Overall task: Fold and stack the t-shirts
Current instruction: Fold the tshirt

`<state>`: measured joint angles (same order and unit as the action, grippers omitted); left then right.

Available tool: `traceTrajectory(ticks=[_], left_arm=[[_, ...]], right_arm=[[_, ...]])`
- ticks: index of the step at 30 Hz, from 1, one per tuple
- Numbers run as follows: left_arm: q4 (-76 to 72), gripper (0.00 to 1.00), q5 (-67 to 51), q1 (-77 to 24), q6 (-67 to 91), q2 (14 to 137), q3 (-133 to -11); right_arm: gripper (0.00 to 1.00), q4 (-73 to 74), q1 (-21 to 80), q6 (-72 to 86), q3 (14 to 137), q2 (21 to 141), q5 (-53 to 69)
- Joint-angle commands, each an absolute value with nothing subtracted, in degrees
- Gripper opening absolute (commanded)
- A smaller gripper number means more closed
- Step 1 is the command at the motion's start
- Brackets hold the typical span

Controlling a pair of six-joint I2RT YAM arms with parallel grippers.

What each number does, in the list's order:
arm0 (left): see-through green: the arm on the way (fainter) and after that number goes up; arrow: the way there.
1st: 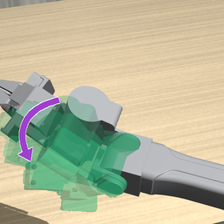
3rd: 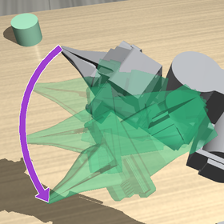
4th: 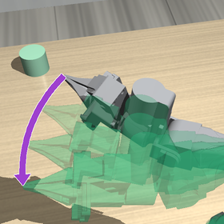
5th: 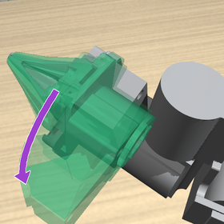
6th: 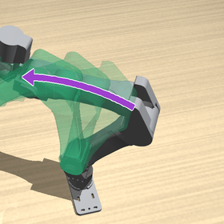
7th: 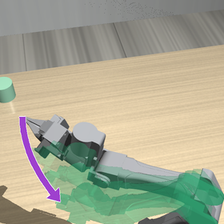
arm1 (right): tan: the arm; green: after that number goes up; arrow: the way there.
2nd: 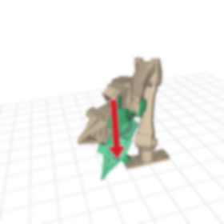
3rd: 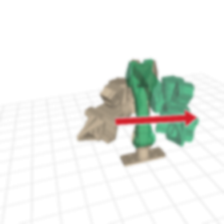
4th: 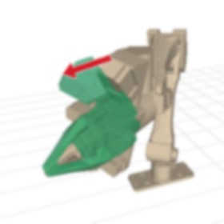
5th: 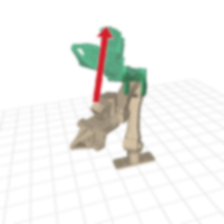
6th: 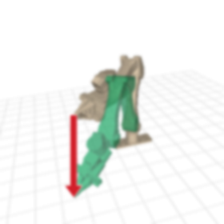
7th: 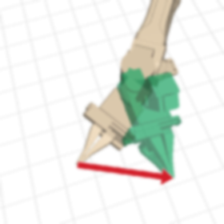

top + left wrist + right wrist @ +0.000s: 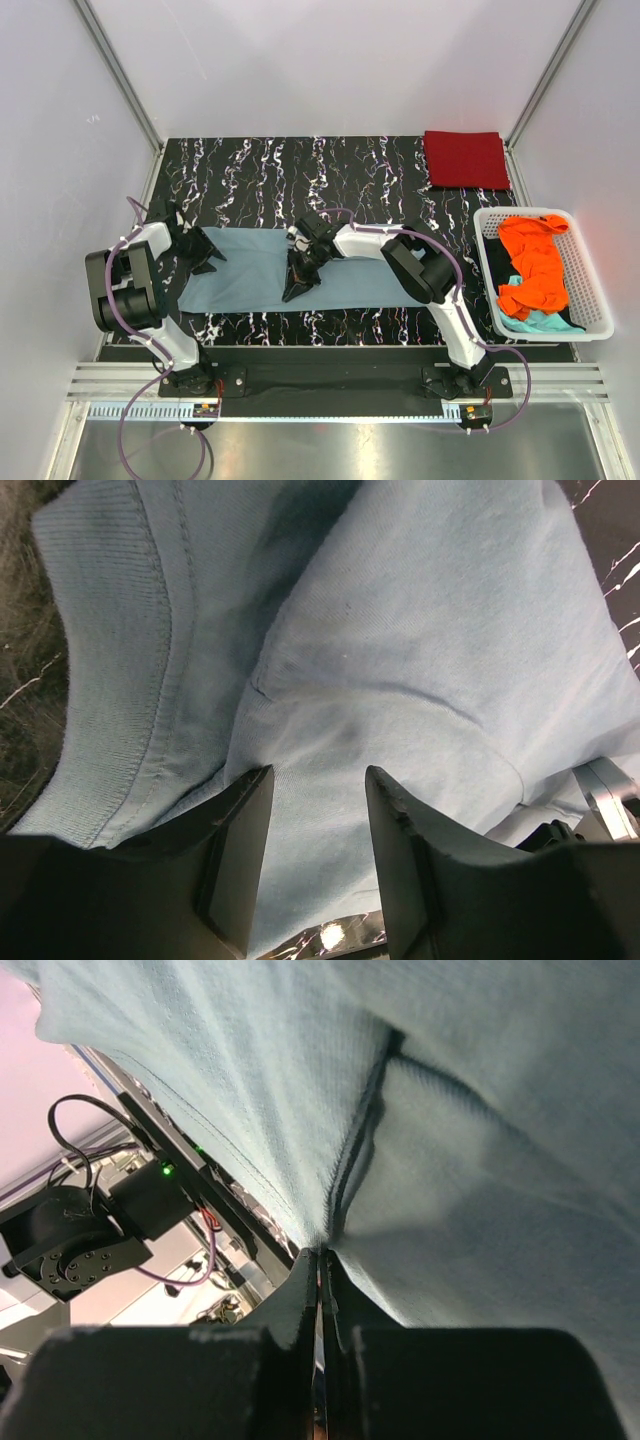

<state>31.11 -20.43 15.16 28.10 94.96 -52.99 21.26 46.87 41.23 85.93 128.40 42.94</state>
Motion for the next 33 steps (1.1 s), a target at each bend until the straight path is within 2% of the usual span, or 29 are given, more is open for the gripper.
traceTrajectory(ticks=[1,8,11,12,14,15,18,26,33], left_arm=[[29.18,0.49,-19.42,15.91,27.25,95.89,-53.09],[29.09,0.50,-19.34,15.91,27.25,96.50,-53.00],[29.09,0.51,-19.42,16.00,27.51,96.15,-52.82],[29.09,0.51,-19.34,16.00,27.60,95.89,-52.74],[29.53,0.53,-18.72,16.00,28.47,93.79,-52.30],[29.71,0.54,-17.85,16.00,28.91,92.47,-52.12],[31.11,0.58,-15.83,16.00,31.19,85.98,-50.54],[36.56,0.56,-8.45,15.91,40.93,63.15,-40.62],[41.30,0.49,-5.45,15.91,50.09,56.34,-29.19]], right_arm=[[0.01,22.06,47.37,40.52,84.91,123.76,43.07],[0.02,22.94,47.11,38.33,81.83,122.17,42.10],[0.08,23.38,46.93,37.10,81.74,122.61,42.89],[0.20,23.73,46.85,36.74,81.83,122.61,42.89],[0.32,24.52,46.67,35.52,82.26,122.26,42.19],[0.41,25.48,46.23,34.99,82.53,121.91,41.93],[0.52,30.22,44.57,31.65,84.28,120.33,39.12],[0.57,39.63,40.69,25.49,82.19,109.44,30.95],[0.58,37.62,40.69,25.31,70.51,99.51,32.52]])
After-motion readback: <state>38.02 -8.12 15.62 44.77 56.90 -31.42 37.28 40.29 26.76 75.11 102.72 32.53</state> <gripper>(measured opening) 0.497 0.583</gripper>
